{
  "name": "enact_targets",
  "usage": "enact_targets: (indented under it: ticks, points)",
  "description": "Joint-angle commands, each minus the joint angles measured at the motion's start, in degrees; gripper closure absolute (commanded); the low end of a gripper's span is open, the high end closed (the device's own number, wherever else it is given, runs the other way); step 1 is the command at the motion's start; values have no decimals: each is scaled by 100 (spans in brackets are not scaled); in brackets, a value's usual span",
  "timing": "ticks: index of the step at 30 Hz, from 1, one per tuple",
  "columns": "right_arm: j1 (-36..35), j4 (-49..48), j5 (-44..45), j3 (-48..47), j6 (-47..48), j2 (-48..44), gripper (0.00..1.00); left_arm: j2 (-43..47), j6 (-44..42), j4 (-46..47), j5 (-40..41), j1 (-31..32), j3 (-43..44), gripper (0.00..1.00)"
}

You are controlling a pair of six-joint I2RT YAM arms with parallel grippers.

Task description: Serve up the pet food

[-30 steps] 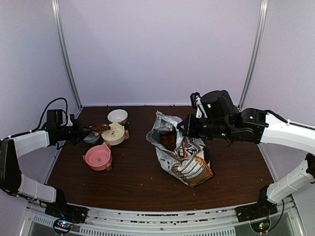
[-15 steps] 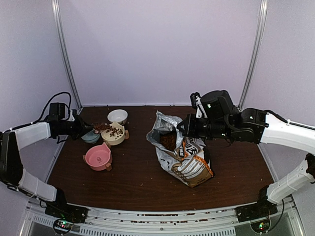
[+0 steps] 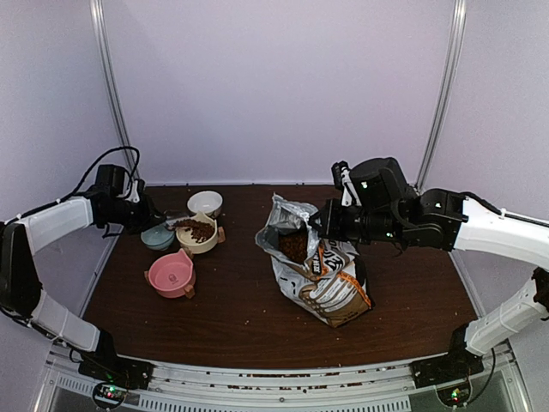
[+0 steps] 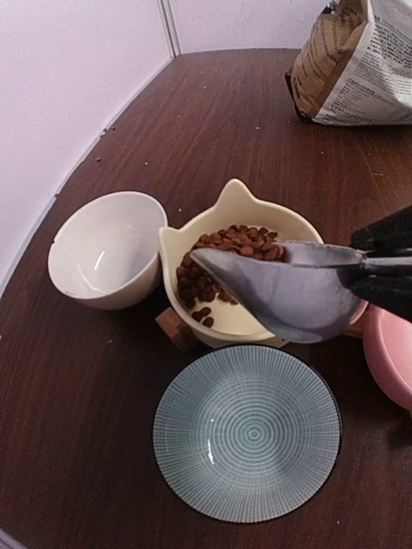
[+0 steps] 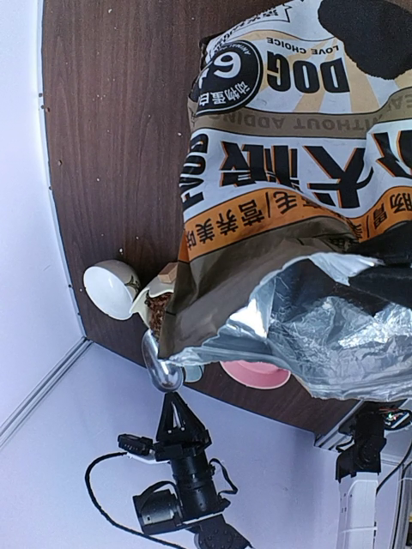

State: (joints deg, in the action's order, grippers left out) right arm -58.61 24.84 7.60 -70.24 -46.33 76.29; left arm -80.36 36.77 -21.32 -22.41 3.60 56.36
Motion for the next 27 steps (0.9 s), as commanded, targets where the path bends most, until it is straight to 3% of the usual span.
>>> enact_targets:
  ticks: [1, 9, 17, 21, 25, 27]
  points:
    - [101, 356, 304, -56, 67, 17, 100, -46, -721, -369, 697, 217, 428, 100]
    - [104, 355, 286, -63, 71, 35, 100, -227, -1303, -889, 1446, 599, 863, 100]
    - [102, 372, 304, -41, 102, -6, 100, -102, -1331, -942, 1435, 643, 935, 100]
    - [102, 446, 343, -100, 270, -2, 100, 288, -1336, -943, 892, 645, 1077, 100]
    - [93, 513, 256, -189, 511, 104, 100, 757, -1376, -975, -632, 720, 1287, 100]
    - [80, 498, 210, -205, 575, 203, 100, 1007, -1526, -1192, -946, 1046, 1474, 100]
